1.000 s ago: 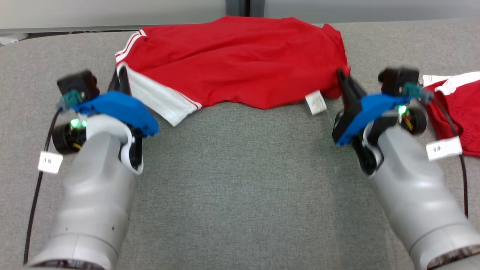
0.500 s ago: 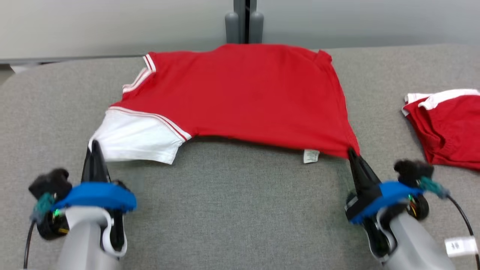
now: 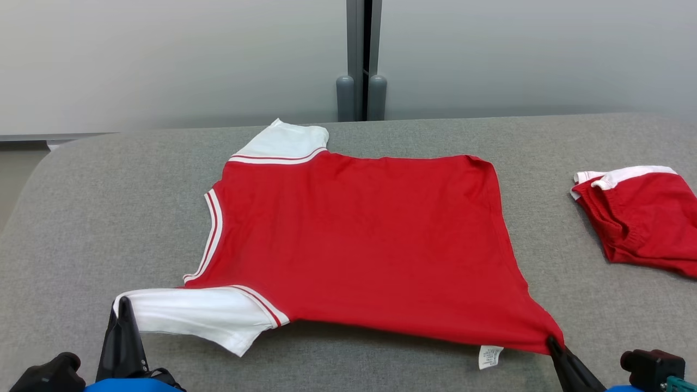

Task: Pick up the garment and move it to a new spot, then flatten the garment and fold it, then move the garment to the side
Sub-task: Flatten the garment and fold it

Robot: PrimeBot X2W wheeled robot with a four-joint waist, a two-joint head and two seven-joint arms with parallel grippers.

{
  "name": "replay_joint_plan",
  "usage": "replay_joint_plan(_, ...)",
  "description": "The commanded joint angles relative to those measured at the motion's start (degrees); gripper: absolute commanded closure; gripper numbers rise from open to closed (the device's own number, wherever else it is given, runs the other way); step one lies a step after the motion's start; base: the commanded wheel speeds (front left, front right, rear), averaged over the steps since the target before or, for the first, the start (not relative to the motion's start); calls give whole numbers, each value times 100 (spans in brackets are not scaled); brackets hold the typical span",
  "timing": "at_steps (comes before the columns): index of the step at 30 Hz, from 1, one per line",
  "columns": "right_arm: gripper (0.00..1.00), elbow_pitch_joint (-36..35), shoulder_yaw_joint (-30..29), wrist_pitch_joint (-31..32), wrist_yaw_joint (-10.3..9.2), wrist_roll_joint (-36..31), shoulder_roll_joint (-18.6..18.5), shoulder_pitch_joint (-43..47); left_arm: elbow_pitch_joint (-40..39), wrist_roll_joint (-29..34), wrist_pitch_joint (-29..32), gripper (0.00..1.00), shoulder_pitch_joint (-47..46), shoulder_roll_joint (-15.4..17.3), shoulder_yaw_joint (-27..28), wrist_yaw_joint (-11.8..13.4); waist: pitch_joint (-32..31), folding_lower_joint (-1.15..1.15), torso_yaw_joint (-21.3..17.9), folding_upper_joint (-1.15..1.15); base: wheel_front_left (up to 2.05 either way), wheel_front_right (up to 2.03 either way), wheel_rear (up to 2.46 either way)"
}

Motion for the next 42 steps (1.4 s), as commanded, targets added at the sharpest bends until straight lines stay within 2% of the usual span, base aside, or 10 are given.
replay_joint_plan(1,100,-361,-144,262,-2,-120,89,190,-255,9,138,100,88,14,-24,73,5,1,-31,1,0,0,0)
replay_joint_plan(11,100,-1445,-563,1512,-1,-310,357,90,-352,-183,1155,100,-463,226,-220,13,339,1,-154,1,0,0,0)
replay_joint_plan(17,100,-1231,-569,1792,-1,-257,320,-634,269,-497,1782,100,-1415,458,-246,-174,758,1,-241,1,0,0,0)
replay_joint_plan(24,100,-694,-425,1676,-1,-158,193,-1489,1342,-703,1864,100,-2456,610,-293,-467,1112,1,-232,1,0,0,0)
replay_joint_plan(25,100,-625,-377,1588,-1,-143,169,-1589,1481,-726,1865,91,-2559,613,-341,-541,1153,1,-223,1,0,0,0)
replay_joint_plan(26,65,-559,-331,1457,-1,-129,150,-1683,1587,-702,1786,20,-2686,629,-369,-605,1187,1,-216,1,0,0,0)
replay_joint_plan(27,16,-494,-324,1316,-1,-136,130,-1766,1695,-666,1727,0,-2784,646,-419,-670,1220,1,-204,1,0,0,0)
replay_joint_plan(28,0,-417,-287,1166,-1,-154,103,-1833,1820,-672,1660,0,-2847,630,-468,-743,1245,1,-197,1,0,0,0)
replay_joint_plan(35,0,-151,1,-390,-1,-523,-96,-2050,2093,-113,51,0,-2990,600,-618,-870,1296,1,-195,1,0,0,0)
replay_joint_plan(42,0,-494,-152,-1415,-1,-1351,-52,-1667,1902,599,-1251,0,-2500,607,-837,-582,1048,1,-210,1,0,0,0)
